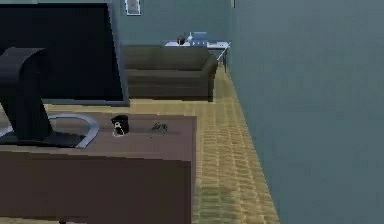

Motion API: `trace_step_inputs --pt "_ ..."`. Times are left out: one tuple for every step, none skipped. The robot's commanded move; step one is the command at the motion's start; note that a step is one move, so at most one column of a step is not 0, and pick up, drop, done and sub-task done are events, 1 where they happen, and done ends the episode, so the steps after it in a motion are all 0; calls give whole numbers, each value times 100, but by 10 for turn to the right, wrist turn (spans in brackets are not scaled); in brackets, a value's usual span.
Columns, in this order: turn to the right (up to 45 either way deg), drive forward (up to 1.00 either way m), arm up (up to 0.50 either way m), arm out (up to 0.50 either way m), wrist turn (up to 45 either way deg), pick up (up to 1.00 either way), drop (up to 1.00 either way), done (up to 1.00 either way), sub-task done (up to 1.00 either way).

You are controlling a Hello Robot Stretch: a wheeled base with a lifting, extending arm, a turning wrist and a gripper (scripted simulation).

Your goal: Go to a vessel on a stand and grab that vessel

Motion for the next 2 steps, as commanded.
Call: trace_step_inputs --pt "0 30 0 0 0 0 0 0 0" --pt "-450 0 0 0 0 0 0 0 0"
